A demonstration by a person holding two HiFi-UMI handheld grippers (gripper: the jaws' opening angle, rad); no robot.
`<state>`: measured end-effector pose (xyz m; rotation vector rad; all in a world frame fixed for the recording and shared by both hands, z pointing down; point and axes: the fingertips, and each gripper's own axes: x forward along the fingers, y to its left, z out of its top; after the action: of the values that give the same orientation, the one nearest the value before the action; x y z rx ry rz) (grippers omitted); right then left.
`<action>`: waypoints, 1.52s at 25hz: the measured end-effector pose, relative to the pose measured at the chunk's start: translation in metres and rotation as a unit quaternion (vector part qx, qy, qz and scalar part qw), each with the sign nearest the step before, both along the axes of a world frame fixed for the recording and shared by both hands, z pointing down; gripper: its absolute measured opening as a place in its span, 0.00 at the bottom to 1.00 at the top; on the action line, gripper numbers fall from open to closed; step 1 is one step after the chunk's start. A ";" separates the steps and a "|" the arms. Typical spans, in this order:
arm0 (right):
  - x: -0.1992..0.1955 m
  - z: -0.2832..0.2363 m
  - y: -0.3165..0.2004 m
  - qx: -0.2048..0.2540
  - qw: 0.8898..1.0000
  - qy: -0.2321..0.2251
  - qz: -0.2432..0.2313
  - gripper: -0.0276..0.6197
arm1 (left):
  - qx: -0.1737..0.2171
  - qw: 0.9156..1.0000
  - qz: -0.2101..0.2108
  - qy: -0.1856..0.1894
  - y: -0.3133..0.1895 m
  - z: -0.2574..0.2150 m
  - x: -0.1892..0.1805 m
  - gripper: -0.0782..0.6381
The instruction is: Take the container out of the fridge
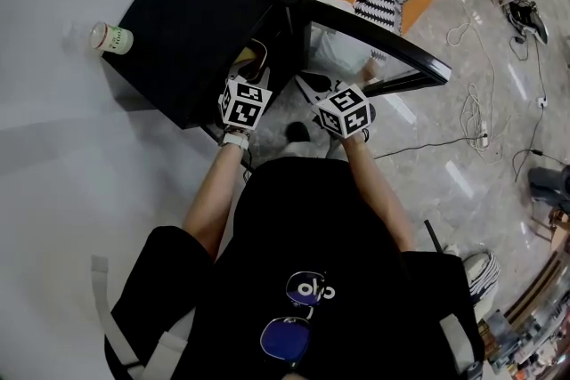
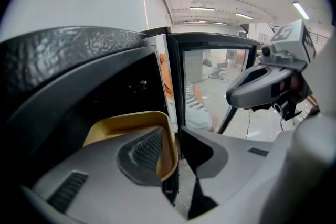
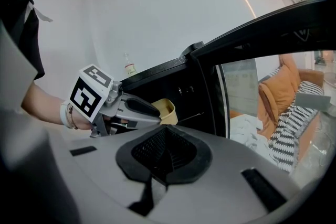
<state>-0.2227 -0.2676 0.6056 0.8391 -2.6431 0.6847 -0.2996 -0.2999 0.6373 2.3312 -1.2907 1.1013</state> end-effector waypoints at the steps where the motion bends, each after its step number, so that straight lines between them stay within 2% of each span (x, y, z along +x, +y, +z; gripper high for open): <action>1: 0.000 0.000 0.000 0.000 1.000 0.000 -0.001 0.05 | -0.002 1.000 0.000 -0.001 -0.001 0.000 0.001 0.25; 10: -0.001 0.000 -0.007 -0.002 1.000 0.000 -0.003 0.05 | -0.033 0.999 0.009 -0.035 -0.003 0.013 0.001 0.25; 15: -0.001 0.001 -0.011 -0.002 1.000 0.002 -0.002 0.05 | -0.041 0.998 0.013 -0.041 -0.005 0.016 0.001 0.22; 28: 0.002 0.002 -0.007 -0.004 1.000 0.004 0.006 0.05 | -0.030 0.999 0.014 -0.021 0.002 0.012 0.002 0.14; 38: 0.005 0.002 0.007 -0.003 1.000 0.007 0.014 0.05 | -0.011 1.000 0.028 0.005 0.017 0.006 0.007 0.13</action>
<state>-0.2173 -0.2604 0.6076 0.8786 -2.6206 0.6907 -0.2926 -0.2827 0.6430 2.3677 -1.2106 1.1134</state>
